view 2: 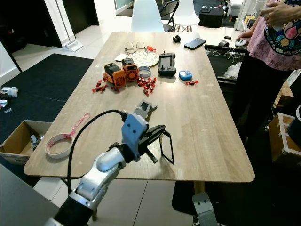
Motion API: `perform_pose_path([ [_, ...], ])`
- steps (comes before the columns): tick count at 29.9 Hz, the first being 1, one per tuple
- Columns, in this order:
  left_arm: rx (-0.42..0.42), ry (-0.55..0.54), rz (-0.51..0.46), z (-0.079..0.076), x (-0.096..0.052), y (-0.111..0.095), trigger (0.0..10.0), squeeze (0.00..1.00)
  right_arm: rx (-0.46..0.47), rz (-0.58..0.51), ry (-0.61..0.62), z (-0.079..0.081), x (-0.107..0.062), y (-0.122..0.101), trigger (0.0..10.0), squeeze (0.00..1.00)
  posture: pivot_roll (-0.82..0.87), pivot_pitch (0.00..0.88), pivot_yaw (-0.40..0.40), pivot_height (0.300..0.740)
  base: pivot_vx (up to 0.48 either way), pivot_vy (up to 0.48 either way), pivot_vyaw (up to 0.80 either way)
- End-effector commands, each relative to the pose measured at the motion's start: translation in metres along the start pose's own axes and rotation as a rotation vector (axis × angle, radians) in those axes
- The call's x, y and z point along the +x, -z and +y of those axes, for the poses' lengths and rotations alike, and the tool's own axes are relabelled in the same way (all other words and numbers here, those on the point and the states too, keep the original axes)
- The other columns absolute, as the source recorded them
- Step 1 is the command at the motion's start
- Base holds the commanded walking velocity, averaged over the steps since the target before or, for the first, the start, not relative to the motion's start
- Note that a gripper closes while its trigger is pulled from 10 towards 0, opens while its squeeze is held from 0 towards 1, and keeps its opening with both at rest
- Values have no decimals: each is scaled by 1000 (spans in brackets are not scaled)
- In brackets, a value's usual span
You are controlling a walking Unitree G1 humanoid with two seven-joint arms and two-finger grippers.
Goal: Hang keys on a hook
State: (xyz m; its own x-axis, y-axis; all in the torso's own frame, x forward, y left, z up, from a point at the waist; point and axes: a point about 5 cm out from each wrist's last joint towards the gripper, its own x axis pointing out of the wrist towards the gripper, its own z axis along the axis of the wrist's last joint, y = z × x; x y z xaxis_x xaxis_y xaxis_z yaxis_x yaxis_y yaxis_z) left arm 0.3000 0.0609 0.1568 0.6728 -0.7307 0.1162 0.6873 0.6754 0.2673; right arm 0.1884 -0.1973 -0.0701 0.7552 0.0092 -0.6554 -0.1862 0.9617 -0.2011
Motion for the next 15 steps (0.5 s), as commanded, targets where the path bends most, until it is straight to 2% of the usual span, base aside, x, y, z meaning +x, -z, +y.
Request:
perform_pose_path([
  [1, 33, 11, 22, 3, -4, 6, 10000, 0, 9, 22, 6, -1, -2, 5, 10000, 0, 16, 86, 14, 740, 0, 0, 0],
  [2, 58, 10, 21, 9, -6, 7, 10000, 0, 10, 17, 7, 0, -1, 4, 10000, 0, 14, 85, 15, 740, 0, 0, 0],
  [3, 58, 10, 21, 9, -6, 7, 10000, 0, 10, 17, 7, 0, -1, 4, 10000, 0, 14, 85, 15, 740, 0, 0, 0],
  [4, 60, -6, 17, 16, -7, 6, 10000, 0, 10, 16, 8, 0, -1, 4, 10000, 0, 13, 86, 14, 740, 0, 0, 0],
  [8, 73, -26, 10, 29, -10, 5, 10000, 0, 9, 15, 9, -1, -1, 4, 10000, 0, 14, 87, 13, 740, 0, 0, 0],
  [9, 93, -54, 20, 39, -13, 5, 10000, 0, 7, 15, 9, -1, -1, 4, 10000, 0, 14, 87, 11, 740, 0, 0, 0],
  [11, 106, -83, 27, 49, -17, 5, 10000, 0, 6, 15, 10, -1, -2, 4, 10000, 0, 13, 87, 10, 740, 0, 0, 0],
  [15, 120, -113, 32, 60, -21, 6, 10000, 0, 4, 13, 10, -2, -2, 4, 10000, 0, 12, 88, 9, 740, 0, 0, 0],
])
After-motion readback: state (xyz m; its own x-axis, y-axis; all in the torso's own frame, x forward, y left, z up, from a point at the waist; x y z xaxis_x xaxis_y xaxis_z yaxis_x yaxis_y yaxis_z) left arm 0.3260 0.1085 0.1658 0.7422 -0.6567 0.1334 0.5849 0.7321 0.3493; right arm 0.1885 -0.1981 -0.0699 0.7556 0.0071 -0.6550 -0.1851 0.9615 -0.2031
